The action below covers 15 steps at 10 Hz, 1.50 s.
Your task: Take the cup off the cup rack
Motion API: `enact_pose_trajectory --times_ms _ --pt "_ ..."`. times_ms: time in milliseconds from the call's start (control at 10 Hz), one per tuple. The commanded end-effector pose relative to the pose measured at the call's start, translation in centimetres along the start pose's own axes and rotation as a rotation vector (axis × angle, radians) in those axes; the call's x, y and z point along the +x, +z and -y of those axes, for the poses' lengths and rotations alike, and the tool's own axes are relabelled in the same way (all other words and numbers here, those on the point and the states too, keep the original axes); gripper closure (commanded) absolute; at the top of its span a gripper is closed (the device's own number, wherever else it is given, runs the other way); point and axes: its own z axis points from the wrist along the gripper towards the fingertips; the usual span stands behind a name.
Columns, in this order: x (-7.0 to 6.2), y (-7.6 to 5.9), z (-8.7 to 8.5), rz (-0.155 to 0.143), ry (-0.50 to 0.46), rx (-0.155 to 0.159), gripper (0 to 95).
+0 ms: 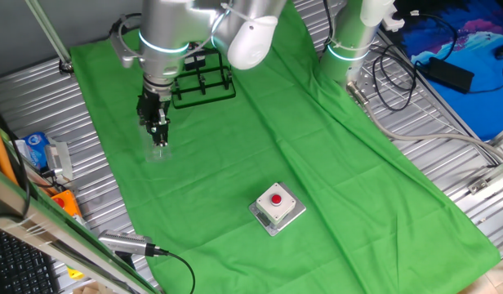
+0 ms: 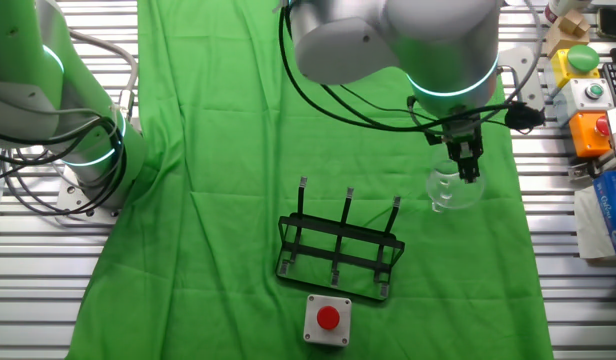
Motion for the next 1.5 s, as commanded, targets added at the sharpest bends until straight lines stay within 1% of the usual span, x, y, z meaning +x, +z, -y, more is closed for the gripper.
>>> enact_pose_trajectory --times_ms 100,400,500,600,700,800,900,1100,1200,1400,1500 --pt "-0.1 -0.2 -0.1 -0.010 -0.001 -0.005 0.0" --pt "-0.2 -0.2 -0.3 -0.006 0.013 -0.008 0.0" --pt "-0.3 -0.3 -0.4 -0.007 0.037 -0.018 0.0" --pt "-0.4 -0.4 -0.5 -0.004 0.060 -0.036 0.0" --pt "-0.6 -0.5 -0.7 -0.003 0.093 -0.063 0.0" --pt "-0.7 -0.6 -0.9 0.000 0.103 -0.070 0.0" --pt "-0.8 -0.6 -1.0 0.004 0.119 -0.089 19.0" --pt "-1.0 -0.8 -1.2 0.009 0.123 -0.100 19.0" --pt "-1.3 -1.1 -1.5 0.014 0.141 -0.121 19.0" --pt "-1.6 -1.5 -1.9 0.026 0.166 -0.142 19.0" --pt "-1.8 -1.7 -2.0 0.037 0.180 -0.158 19.0"
